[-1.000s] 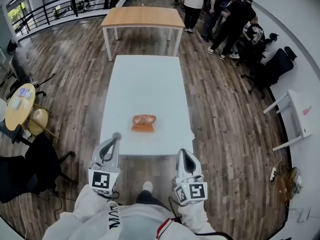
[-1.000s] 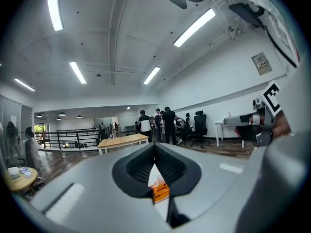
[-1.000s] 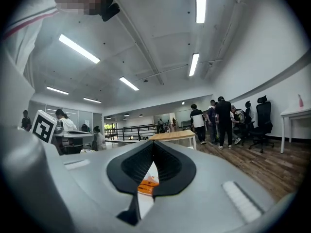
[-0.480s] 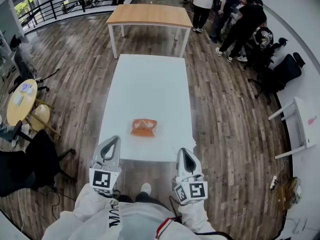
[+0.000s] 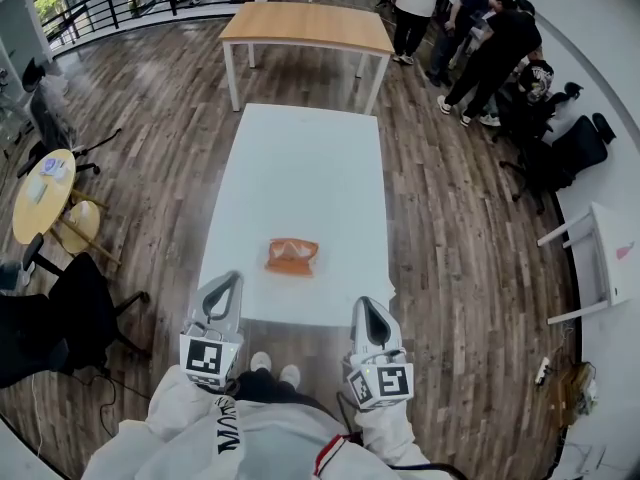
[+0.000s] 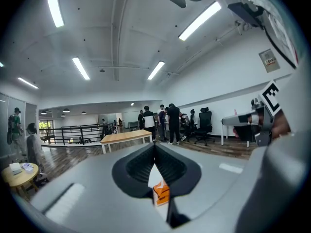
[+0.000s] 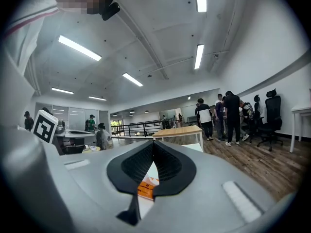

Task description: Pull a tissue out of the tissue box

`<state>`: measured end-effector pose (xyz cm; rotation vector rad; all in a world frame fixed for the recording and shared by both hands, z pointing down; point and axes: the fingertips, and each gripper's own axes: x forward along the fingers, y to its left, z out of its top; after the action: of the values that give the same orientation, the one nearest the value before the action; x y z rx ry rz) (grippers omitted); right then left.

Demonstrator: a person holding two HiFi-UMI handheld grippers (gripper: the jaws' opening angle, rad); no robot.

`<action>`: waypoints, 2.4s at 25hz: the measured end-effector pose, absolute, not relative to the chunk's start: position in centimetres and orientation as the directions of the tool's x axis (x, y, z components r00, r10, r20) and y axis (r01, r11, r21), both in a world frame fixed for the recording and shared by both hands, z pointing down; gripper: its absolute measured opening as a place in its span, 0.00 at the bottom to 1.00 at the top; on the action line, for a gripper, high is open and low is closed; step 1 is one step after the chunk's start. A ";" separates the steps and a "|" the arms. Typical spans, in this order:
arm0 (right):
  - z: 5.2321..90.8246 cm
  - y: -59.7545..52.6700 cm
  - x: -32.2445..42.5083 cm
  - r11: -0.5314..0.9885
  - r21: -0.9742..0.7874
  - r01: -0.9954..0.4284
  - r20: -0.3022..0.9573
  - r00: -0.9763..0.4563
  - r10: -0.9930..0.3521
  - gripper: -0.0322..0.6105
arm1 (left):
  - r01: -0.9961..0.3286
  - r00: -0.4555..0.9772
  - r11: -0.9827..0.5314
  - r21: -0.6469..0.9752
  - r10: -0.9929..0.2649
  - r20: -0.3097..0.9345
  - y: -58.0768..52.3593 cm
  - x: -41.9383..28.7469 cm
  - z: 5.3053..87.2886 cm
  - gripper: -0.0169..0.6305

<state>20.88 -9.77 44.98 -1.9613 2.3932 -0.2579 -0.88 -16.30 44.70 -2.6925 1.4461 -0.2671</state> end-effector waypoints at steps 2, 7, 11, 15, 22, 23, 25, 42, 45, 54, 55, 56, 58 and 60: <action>45.0 -10.0 20.5 0.188 -0.148 -0.971 0.081 -0.201 -0.976 0.05 | -0.818 0.544 -0.558 -0.144 -0.830 0.124 -16.5 -1.2 45.0 0.03; 45.0 -11.2 20.2 0.176 -0.143 -0.974 0.090 -0.190 -0.978 0.05 | -0.799 0.569 -0.584 -0.142 -0.811 0.137 -17.8 -1.3 45.8 0.03; 45.4 -12.0 19.9 0.168 -0.131 -0.977 0.112 -0.183 -0.977 0.05 | -0.783 0.584 -0.606 -0.139 -0.794 0.169 -19.3 -1.0 47.4 0.03; 46.1 -12.8 19.6 0.160 -0.126 -0.979 0.141 -0.177 -0.974 0.05 | -0.777 0.592 -0.619 -0.114 -0.781 0.201 -20.3 -1.1 49.0 0.03; 47.5 -14.5 19.0 0.153 -0.115 -0.981 0.166 -0.171 -0.971 0.05 | -0.774 0.592 -0.625 -0.098 -0.771 0.236 -21.5 -1.3 51.1 0.03; 47.8 -14.8 18.9 0.154 -0.112 -0.982 0.171 -0.172 -0.970 0.05 | -0.774 0.591 -0.625 -0.099 -0.769 0.243 -21.7 -1.4 51.4 0.03; 48.4 -15.2 18.8 0.157 -0.112 -0.981 0.184 -0.175 -0.967 0.05 | -0.770 0.594 -0.631 -0.094 -0.762 0.257 -22.0 -1.4 52.1 0.03; 54.3 -18.0 17.4 0.235 -0.119 -0.965 0.352 -0.262 -0.899 0.07 | -0.692 0.622 -0.721 -0.029 -0.616 0.483 -22.9 0.7 62.8 0.03; 55.6 -18.7 17.2 0.254 -0.111 -0.961 0.386 -0.277 -0.880 0.08 | -0.660 0.624 -0.750 -0.041 -0.578 0.526 -23.2 1.6 64.5 0.11; 57.6 -19.7 16.9 0.290 -0.092 -0.952 0.445 -0.300 -0.844 0.09 | -0.547 0.618 -0.830 -0.111 -0.490 0.614 -24.3 3.6 68.3 0.20; 57.6 -19.7 16.9 0.292 -0.091 -0.952 0.448 -0.301 -0.842 0.09 | -0.534 0.617 -0.837 -0.118 -0.481 0.624 -24.3 3.9 68.6 0.21; 57.7 -19.6 17.0 0.293 -0.091 -0.952 0.451 -0.301 -0.840 0.09 | -0.518 0.614 -0.846 -0.126 -0.471 0.634 -24.4 4.3 69.0 0.21; 58.0 -19.5 17.1 0.294 -0.092 -0.951 0.457 -0.303 -0.836 0.09 | -0.487 0.606 -0.861 -0.145 -0.453 0.654 -24.2 4.9 69.8 0.23; 58.2 -19.3 17.2 0.296 -0.093 -0.951 0.462 -0.305 -0.833 0.09 | -0.456 0.597 -0.875 -0.163 -0.437 0.673 -24.0 5.5 70.5 0.26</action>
<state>17.15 -19.35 58.25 -1.9936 2.7753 -0.6256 5.46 -23.98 70.51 -2.8308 0.7918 -1.1806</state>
